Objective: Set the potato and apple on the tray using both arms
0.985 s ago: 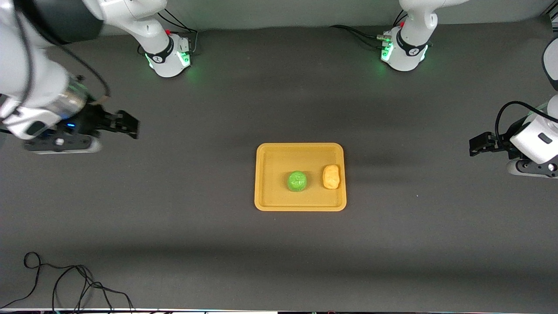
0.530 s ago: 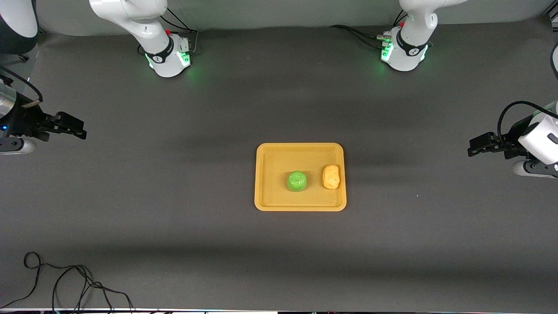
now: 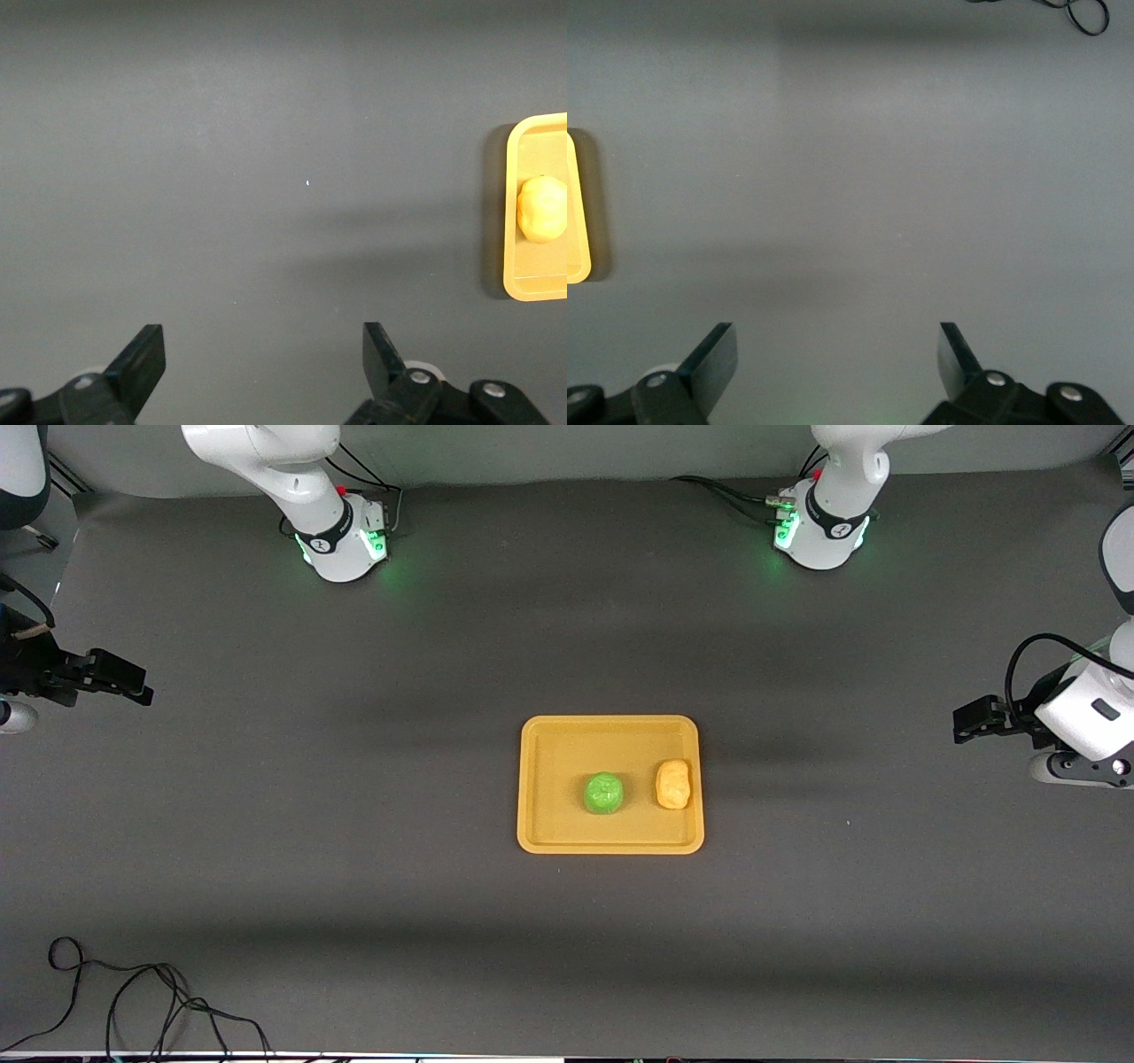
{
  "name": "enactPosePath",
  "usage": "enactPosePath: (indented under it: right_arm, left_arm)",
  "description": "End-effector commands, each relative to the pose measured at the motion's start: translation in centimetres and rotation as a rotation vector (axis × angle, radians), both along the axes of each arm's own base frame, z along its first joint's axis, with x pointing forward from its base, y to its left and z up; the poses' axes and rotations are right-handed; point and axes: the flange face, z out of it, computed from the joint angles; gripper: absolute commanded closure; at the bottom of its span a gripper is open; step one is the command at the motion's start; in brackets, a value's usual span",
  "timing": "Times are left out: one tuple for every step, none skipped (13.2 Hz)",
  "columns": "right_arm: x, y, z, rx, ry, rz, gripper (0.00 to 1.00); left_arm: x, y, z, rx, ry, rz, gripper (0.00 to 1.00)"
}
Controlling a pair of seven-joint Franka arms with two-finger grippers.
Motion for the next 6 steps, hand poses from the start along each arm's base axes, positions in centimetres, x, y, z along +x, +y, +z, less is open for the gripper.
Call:
enactPosePath:
  right_arm:
    - [-0.72,0.04,0.61,0.004,0.017,0.014,0.0]
    - [-0.67,0.04,0.42,0.004,0.023,0.009,0.0]
    - [-0.63,-0.03,0.33,0.005,0.024,0.006,0.0]
    - [-0.64,-0.09,0.33,0.007,0.024,0.005,0.0]
    - [-0.64,-0.08,0.33,0.008,0.024,0.005,0.0]
    - [-0.63,-0.03,0.33,0.013,0.024,0.003,0.0]
  left_arm:
    - [0.12,0.08,0.03,-0.002,-0.013,0.035,0.01]
    - [0.05,0.19,-0.02,0.0,-0.007,0.036,0.01]
    - [-0.08,0.19,-0.18,0.0,0.005,0.024,0.01]
    - [-0.1,0.17,-0.2,-0.004,0.007,0.013,0.01]
    - [-0.04,-0.3,-0.26,-0.006,0.006,0.002,0.01]
    - [-0.04,-0.57,-0.26,-0.006,0.006,-0.004,0.01]
